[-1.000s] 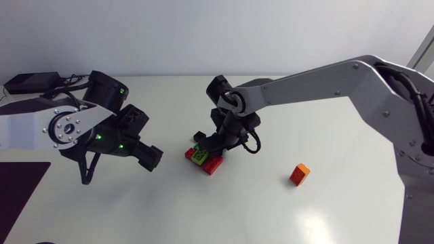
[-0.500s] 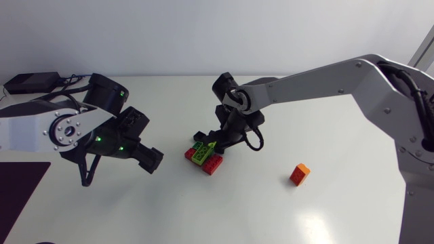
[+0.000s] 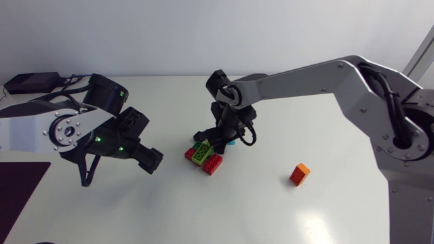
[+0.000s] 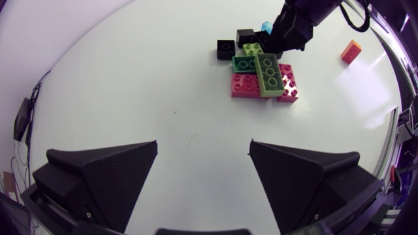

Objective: Sort duplo bricks by size, large to the right and small to the left

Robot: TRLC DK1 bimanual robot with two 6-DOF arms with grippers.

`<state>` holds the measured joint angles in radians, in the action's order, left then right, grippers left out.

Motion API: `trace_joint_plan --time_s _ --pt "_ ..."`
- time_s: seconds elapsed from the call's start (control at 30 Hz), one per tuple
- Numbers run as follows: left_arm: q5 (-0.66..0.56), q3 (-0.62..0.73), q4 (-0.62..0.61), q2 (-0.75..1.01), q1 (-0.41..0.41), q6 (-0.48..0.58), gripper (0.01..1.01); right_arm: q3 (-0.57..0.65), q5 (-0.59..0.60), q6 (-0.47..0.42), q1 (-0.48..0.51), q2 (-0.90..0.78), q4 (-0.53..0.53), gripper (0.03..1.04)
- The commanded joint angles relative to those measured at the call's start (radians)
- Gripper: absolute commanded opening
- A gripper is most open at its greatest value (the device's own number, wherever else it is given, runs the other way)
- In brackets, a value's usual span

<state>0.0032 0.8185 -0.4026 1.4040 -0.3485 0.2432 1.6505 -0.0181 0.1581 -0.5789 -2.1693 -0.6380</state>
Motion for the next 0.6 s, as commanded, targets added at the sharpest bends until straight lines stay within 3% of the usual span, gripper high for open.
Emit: trace_joint_plan --time_s 0.0,0.3,0.57 --pt "0.014 -0.018 0.013 -0.008 0.006 0.015 0.982 0.037 0.015 0.026 0.001 -0.067 -0.037 0.61" --pt "0.015 -0.022 0.011 -0.011 0.008 0.016 0.982 -0.083 0.017 0.020 0.024 -0.023 -0.032 0.61" --pt "0.024 -0.028 0.013 -0.014 0.008 0.013 0.982 -0.344 0.017 -0.011 0.056 0.140 0.027 0.61"
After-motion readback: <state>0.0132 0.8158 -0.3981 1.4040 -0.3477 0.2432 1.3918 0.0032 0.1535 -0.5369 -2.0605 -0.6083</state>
